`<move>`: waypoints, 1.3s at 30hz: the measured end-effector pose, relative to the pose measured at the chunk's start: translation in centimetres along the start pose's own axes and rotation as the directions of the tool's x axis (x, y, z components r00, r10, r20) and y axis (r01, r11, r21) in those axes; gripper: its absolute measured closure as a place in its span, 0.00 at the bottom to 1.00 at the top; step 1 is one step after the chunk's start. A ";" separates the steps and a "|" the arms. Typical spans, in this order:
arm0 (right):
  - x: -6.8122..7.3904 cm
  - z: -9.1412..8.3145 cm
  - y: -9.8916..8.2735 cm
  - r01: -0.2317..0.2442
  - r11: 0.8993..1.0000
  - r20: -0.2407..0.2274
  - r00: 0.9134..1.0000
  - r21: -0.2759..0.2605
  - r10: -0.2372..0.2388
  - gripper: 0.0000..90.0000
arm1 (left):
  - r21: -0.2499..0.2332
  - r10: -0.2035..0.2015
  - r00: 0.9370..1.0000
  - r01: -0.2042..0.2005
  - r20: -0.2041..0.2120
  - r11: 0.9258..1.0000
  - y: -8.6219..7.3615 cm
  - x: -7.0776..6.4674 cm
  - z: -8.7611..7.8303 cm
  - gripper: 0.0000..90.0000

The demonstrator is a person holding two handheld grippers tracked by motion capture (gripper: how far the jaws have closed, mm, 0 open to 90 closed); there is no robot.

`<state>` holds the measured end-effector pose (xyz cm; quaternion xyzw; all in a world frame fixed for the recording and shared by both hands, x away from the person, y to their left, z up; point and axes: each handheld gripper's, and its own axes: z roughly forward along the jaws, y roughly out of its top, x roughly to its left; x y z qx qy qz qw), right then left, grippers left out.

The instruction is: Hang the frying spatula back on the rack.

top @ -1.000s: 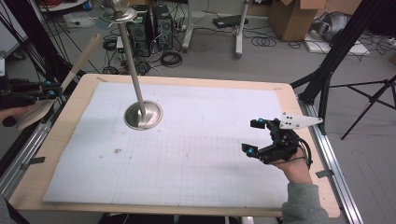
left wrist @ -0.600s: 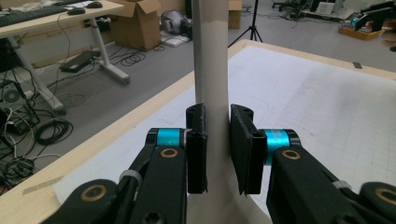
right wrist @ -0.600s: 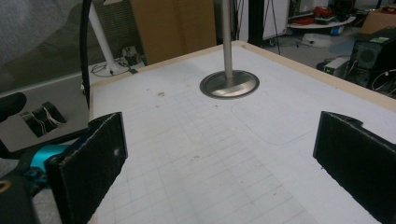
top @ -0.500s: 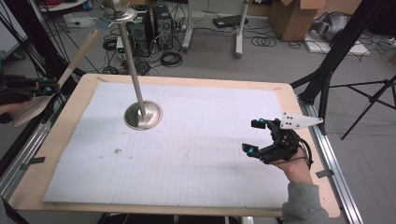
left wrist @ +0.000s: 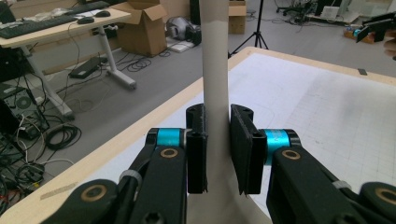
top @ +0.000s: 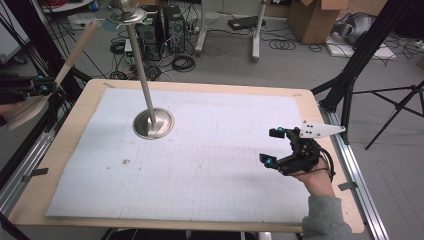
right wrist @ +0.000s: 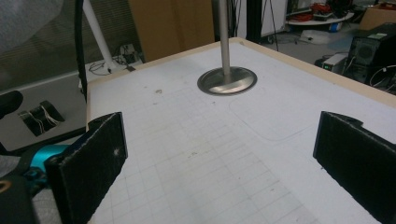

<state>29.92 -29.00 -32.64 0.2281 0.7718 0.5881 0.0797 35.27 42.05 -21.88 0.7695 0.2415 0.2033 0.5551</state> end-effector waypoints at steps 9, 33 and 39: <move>-0.1 -0.2 -0.1 -0.005 1.000 0.002 1.000 -0.004 0.005 0.02 | -0.014 -0.012 1.000 0.012 -0.009 1.000 0.5 0.6 0.1 0.85; 0.0 -0.8 -0.3 -0.005 1.000 0.007 1.000 -0.019 0.005 0.02 | -0.008 -0.039 0.999 0.039 0.014 0.999 0.5 1.3 1.5 0.85; -0.1 -0.9 -0.3 0.002 1.000 0.009 1.000 -0.022 -0.002 0.02 | -0.008 -0.042 0.999 0.042 0.017 0.999 0.4 1.2 2.0 0.85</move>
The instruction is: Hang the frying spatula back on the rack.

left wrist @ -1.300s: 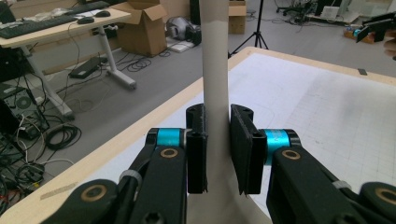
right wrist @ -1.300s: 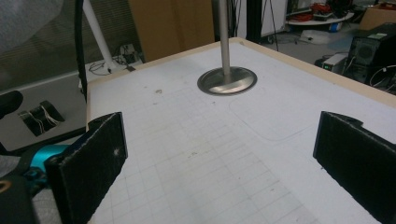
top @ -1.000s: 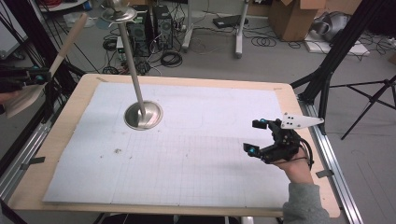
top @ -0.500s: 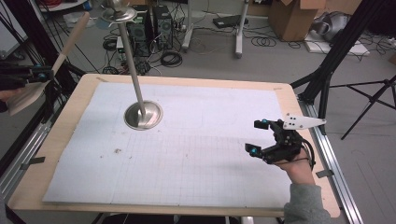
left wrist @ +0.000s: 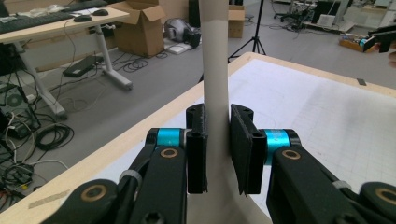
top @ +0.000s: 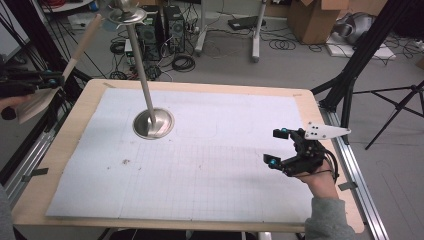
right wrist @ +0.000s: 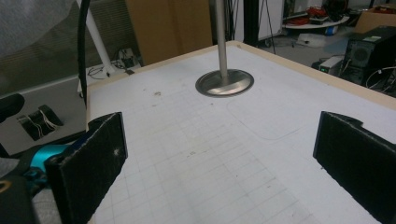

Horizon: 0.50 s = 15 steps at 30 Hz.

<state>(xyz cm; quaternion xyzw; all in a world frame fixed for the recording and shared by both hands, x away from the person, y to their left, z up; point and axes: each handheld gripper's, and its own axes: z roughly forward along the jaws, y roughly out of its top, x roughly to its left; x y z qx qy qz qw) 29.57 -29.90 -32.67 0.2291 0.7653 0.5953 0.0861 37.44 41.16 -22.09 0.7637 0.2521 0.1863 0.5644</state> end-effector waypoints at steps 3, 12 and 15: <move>0.1 0.0 0.0 -0.006 1.000 -0.001 1.000 0.003 0.006 0.02 | 0.000 -0.003 1.000 0.003 0.006 1.000 -0.2 0.0 0.2 0.85; 0.1 0.1 0.0 -0.007 1.000 -0.001 1.000 0.007 0.007 0.02 | 0.000 -0.008 1.000 0.008 0.016 1.000 -0.6 -0.2 1.2 0.85; 0.1 0.1 0.0 -0.006 1.000 -0.001 1.000 0.008 0.006 0.02 | 0.005 -0.012 1.000 0.011 0.021 1.000 -0.7 -0.3 1.7 0.85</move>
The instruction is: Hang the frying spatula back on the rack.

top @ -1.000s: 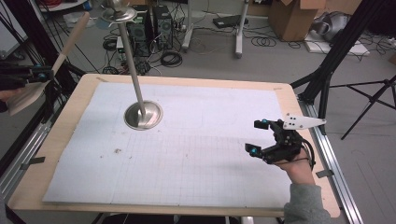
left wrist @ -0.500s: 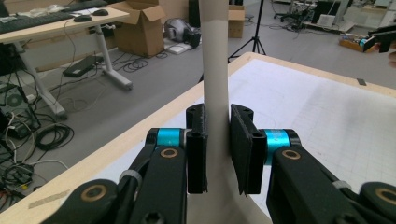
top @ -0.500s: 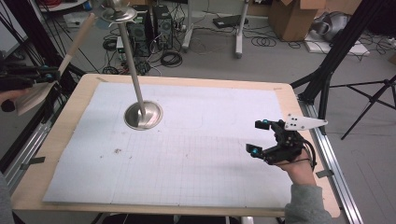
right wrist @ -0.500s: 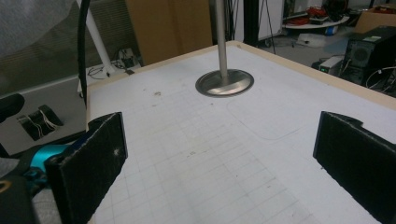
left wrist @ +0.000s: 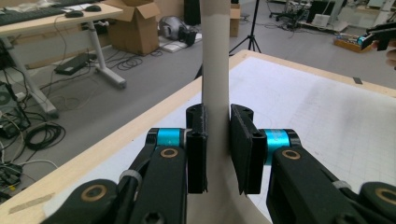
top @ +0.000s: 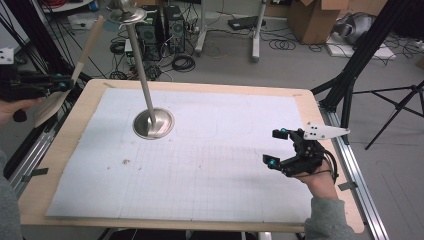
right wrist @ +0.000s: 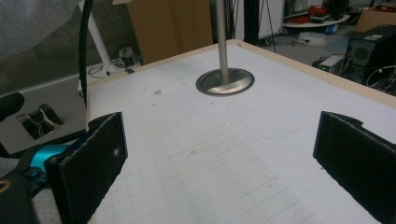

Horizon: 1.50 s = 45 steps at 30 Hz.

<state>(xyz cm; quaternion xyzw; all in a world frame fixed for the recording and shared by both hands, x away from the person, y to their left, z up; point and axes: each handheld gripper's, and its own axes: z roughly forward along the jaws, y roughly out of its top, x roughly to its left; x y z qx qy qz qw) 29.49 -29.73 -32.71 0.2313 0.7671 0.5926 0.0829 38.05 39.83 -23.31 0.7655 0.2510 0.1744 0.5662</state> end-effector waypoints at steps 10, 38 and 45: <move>0.0 -0.1 0.0 -0.002 1.000 0.000 1.000 -0.006 0.002 0.02 | 0.005 0.002 1.000 -0.002 0.011 1.000 -0.2 -0.3 1.8 0.85; 0.1 0.1 0.1 0.002 1.000 -0.003 1.000 -0.005 -0.002 0.02 | 0.049 0.017 0.999 -0.015 -0.031 0.999 -0.7 -1.1 5.6 0.85; 0.1 0.0 0.1 0.004 1.000 -0.003 1.000 -0.005 -0.004 0.02 | 0.072 0.020 0.999 -0.017 -0.036 0.997 -0.5 -1.3 6.8 0.85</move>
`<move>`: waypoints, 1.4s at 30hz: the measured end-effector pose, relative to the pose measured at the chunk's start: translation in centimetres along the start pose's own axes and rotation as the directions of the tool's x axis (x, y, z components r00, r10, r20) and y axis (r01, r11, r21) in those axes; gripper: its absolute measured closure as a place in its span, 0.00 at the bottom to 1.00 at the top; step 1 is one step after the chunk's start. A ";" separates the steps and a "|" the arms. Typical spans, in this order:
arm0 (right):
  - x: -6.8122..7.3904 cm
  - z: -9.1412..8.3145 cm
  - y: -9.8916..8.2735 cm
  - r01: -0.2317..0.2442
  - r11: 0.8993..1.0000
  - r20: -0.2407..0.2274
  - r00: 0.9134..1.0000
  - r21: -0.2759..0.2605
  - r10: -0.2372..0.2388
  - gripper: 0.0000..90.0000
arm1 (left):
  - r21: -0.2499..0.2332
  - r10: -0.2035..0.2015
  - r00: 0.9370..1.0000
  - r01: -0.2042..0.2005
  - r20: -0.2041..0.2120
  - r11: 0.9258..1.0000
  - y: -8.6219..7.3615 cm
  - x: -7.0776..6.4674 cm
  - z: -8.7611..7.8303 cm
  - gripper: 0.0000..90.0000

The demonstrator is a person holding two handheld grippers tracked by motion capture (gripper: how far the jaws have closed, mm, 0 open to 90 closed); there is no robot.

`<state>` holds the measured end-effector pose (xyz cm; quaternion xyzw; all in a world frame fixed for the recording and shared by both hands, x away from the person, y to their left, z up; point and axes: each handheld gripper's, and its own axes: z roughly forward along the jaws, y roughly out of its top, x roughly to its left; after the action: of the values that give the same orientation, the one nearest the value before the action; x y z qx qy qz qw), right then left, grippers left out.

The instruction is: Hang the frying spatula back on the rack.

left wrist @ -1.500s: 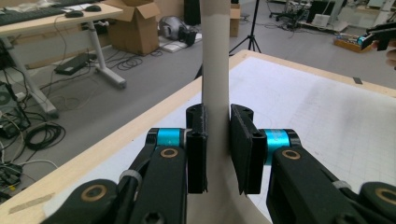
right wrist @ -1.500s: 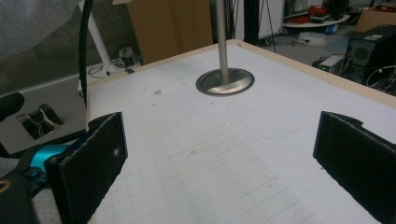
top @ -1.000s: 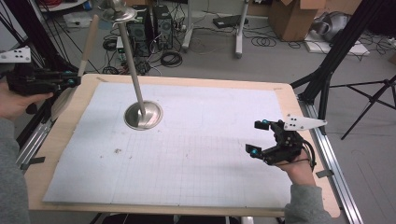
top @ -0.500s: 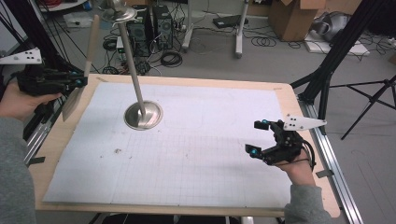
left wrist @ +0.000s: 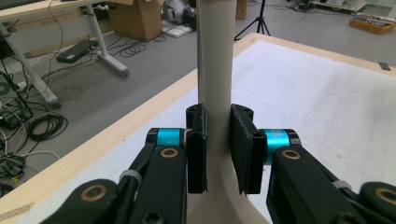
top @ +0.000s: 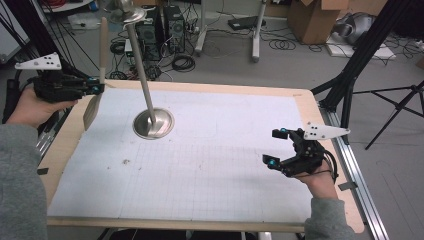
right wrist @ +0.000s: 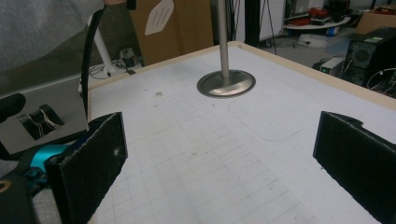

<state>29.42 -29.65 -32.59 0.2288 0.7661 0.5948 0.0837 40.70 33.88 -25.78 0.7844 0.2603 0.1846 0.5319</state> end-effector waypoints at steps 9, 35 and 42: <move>-0.1 -0.1 0.0 -0.002 1.000 0.001 1.000 -0.010 0.002 0.02 | 0.007 -0.009 1.000 0.009 -0.002 1.000 0.2 -0.2 1.8 0.85; 0.1 0.0 0.1 0.005 1.000 0.000 1.000 -0.005 -0.005 0.02 | 0.019 -0.001 0.998 0.002 -0.060 1.000 0.4 -0.7 3.0 0.84; 0.1 0.1 0.2 0.006 1.000 0.001 1.000 -0.005 -0.006 0.02 | 0.028 0.022 0.999 -0.021 -0.041 0.999 0.3 -1.6 2.8 0.48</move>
<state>29.37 -29.50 -32.42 0.2266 0.7654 0.5961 0.0863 41.04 30.74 -26.50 0.7905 0.2651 0.2028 0.5135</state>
